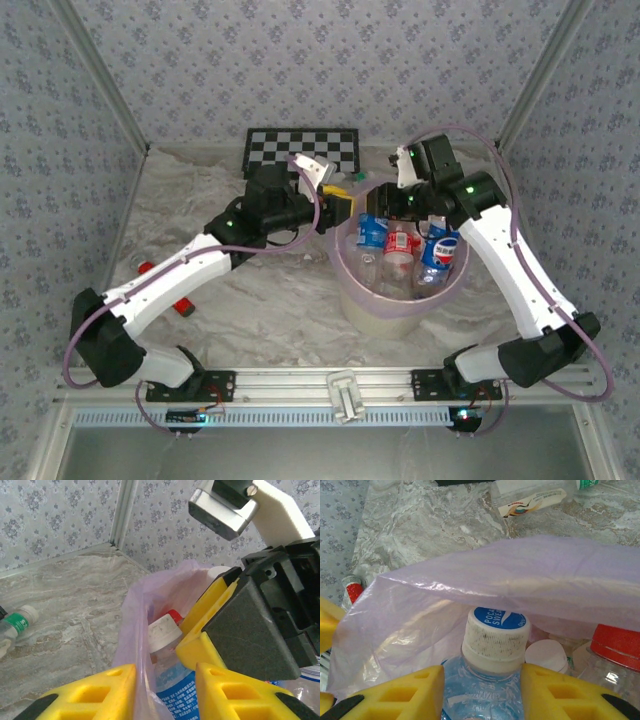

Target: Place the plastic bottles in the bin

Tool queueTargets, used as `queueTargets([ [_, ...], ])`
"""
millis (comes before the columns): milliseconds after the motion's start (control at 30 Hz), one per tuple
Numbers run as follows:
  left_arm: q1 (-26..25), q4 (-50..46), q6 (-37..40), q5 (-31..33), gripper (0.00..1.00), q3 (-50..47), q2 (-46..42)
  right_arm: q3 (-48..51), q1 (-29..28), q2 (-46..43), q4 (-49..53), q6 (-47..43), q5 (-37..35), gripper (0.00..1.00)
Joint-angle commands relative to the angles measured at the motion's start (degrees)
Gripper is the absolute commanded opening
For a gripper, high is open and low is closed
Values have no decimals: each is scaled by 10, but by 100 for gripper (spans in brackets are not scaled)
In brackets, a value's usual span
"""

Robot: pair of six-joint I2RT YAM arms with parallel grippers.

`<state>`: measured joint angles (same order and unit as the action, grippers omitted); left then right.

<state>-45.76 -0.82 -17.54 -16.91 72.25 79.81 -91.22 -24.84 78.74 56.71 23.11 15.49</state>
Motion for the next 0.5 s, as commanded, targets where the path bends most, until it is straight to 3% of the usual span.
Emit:
queueTargets([
  [0, 9, -11, 16, 4, 45, 30, -22, -30, 4, -13, 12, 1, 5, 43],
  [133, 29, -4, 8, 0, 66, 32, -34, -87, 20, -19, 23, -7, 20, 50],
  [300, 78, -26, 19, 3, 77, 29, -53, -126, 49, -36, 38, -20, 19, 70],
  [467, 178, -70, 1, 20, 85, 5, -14, -126, 101, -75, 39, -21, 29, 71],
])
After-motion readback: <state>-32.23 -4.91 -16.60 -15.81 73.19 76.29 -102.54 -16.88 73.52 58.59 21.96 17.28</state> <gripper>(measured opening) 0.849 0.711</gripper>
